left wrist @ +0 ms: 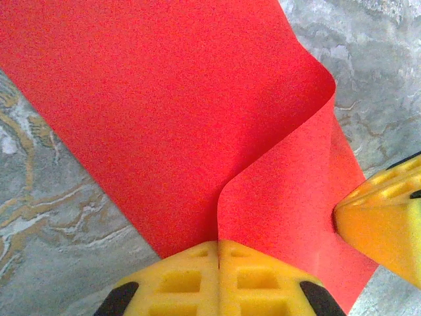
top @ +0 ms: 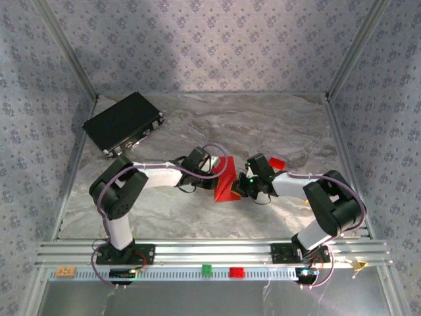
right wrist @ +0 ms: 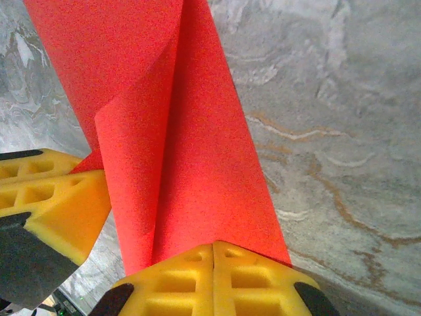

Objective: Fold a paper plane with a square sheet of paper (pick it up from the middle)
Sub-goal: Fold the triangle a second time at the center of the table.

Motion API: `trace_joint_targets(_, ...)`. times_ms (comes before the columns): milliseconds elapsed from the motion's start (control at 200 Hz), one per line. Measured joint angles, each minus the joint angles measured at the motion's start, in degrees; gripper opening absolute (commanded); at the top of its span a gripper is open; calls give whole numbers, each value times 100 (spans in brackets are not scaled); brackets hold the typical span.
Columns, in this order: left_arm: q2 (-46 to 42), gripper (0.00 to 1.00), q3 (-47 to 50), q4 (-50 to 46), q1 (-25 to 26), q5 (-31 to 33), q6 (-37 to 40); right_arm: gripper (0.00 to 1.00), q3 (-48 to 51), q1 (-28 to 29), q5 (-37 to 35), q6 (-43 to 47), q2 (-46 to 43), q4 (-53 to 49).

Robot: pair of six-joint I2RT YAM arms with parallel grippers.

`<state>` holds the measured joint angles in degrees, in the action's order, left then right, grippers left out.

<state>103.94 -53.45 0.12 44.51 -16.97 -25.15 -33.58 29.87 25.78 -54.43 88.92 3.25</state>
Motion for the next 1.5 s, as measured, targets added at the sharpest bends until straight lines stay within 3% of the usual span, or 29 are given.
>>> trace_joint_targets(640, 37, 0, 0, 72, -17, -101, -2, 8, 0, -50, -9, -4, -118, 7)
trace_joint_targets(1004, 44, 0, 0, 98, -15, -122, -2, 7, -236, -116, 356, -153, -212, 660)
trace_joint_targets(1499, 74, 0, 0, 160, -15, -160, -2, 7, -461, 7, 555, -461, 553, 1080)
